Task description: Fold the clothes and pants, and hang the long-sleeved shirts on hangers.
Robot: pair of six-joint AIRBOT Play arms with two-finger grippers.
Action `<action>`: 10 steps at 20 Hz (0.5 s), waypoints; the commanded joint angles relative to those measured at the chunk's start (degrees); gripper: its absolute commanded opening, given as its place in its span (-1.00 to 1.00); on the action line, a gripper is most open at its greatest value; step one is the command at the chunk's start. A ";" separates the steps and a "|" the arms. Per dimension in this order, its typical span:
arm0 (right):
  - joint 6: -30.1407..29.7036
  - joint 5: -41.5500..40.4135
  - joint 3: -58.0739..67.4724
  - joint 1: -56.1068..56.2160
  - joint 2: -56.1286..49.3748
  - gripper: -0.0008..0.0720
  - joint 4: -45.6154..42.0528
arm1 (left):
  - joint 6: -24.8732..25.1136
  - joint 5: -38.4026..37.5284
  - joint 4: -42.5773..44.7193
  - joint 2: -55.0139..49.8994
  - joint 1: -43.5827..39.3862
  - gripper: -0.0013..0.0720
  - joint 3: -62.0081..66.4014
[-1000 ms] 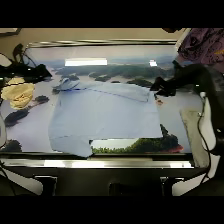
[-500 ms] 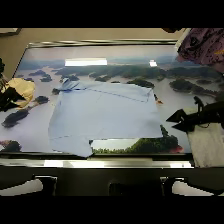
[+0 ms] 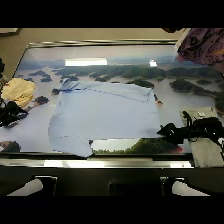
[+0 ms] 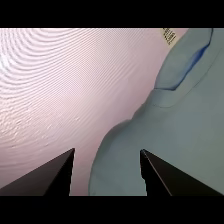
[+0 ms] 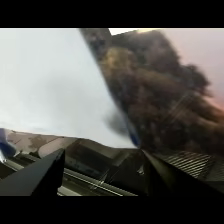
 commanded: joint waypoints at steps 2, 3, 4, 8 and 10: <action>-1.29 7.65 -2.03 5.70 -0.39 0.49 -0.55 | 0.00 0.35 0.02 0.37 0.17 0.34 -0.66; -1.09 9.01 -2.03 6.45 -0.39 0.48 -0.94 | 0.00 0.35 0.02 0.37 0.17 0.34 -0.66; -0.39 9.90 -2.03 6.38 -0.39 0.46 -1.46 | 0.00 0.35 0.02 0.37 0.17 0.34 -0.66; 1.92 10.67 -1.99 6.21 0.09 0.23 -6.97 | -0.22 -2.08 0.02 0.37 0.17 0.34 -0.66; 1.97 11.69 -1.99 6.19 1.31 0.05 -7.82 | 0.26 -2.75 -0.02 0.37 0.57 0.34 -1.66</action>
